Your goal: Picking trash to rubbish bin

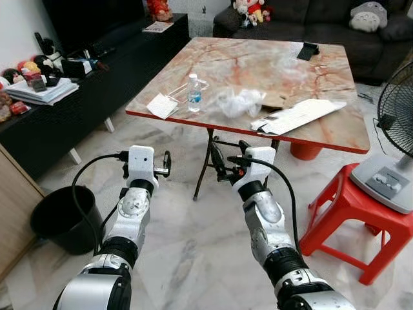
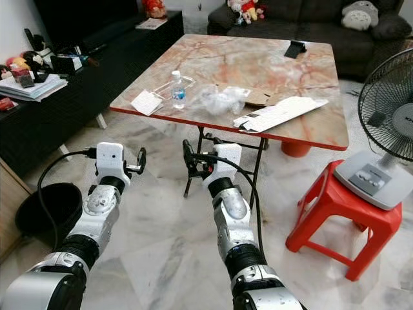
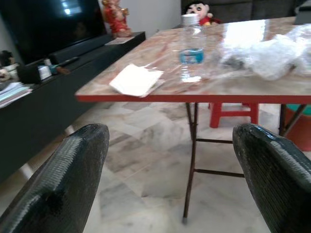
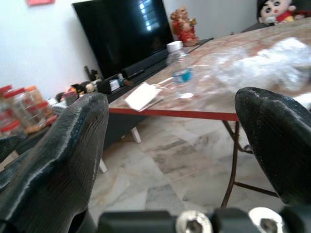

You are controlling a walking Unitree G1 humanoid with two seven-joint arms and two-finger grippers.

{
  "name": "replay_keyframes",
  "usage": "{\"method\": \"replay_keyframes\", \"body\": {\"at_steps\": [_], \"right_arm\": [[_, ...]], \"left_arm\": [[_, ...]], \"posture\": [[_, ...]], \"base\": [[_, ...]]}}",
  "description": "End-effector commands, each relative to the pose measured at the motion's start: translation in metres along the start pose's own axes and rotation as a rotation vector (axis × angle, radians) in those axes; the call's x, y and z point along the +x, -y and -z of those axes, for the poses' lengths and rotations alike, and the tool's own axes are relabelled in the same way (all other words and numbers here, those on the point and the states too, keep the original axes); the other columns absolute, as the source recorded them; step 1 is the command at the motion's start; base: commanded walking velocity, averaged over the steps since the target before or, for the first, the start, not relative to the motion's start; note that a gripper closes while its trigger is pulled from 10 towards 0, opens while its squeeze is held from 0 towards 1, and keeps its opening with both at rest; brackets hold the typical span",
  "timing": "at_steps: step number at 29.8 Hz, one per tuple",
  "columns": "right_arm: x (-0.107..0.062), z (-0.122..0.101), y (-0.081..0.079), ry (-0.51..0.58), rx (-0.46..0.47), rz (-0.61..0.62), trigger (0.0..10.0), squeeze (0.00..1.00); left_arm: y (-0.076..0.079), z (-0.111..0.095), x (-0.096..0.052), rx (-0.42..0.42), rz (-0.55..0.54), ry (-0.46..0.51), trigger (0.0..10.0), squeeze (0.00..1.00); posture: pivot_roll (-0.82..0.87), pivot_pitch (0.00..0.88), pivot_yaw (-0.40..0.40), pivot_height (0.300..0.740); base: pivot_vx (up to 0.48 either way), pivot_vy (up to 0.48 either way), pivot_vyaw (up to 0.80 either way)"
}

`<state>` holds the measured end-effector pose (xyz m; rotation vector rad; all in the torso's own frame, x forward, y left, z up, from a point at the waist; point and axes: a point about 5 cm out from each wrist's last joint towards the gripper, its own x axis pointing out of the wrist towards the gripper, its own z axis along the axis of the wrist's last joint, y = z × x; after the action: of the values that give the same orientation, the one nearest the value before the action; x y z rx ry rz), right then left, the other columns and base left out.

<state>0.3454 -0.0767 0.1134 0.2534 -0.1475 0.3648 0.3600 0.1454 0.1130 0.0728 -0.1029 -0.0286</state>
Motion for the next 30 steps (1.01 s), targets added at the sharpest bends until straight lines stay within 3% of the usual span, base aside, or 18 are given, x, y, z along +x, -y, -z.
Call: {"method": "replay_keyframes", "body": {"at_steps": [1,15,28,29,30], "right_arm": [[0.0021,-0.0024,0.0019,0.003,0.004,0.006,10.0,0.00],[0.0026,-0.0049,-0.0014,0.016,-0.029,-0.007,10.0,0.00],[0.0023,-0.0026,-0.0023,0.006,-0.001,0.001,10.0,0.00],[0.0027,-0.0031,-0.0022,0.009,0.006,0.004,10.0,0.56],[0.0027,-0.0031,-0.0022,0.009,0.006,0.004,10.0,0.56]], "left_arm": [[0.0039,-0.0034,0.0016,-0.011,0.008,0.014,10.0,0.00],[0.0027,-0.0048,0.0026,-0.017,0.003,0.018,10.0,0.00],[0.0002,-0.0043,0.0016,-0.013,-0.004,0.019,10.0,0.00],[-0.0002,-0.0045,0.0018,-0.012,-0.004,0.019,10.0,0.00],[-0.0002,-0.0045,0.0018,-0.012,-0.004,0.019,10.0,0.00]], "posture": [[-0.03,0.000,0.042,0.740],[-0.04,0.000,0.041,0.740],[-0.02,0.000,0.037,0.740],[-0.02,0.000,0.039,0.740],[-0.02,0.000,0.039,0.740]], "base": [[0.401,0.000,0.00],[0.400,0.000,0.08],[0.400,0.000,0.10],[0.401,0.000,0.00],[0.401,0.000,0.00]]}}
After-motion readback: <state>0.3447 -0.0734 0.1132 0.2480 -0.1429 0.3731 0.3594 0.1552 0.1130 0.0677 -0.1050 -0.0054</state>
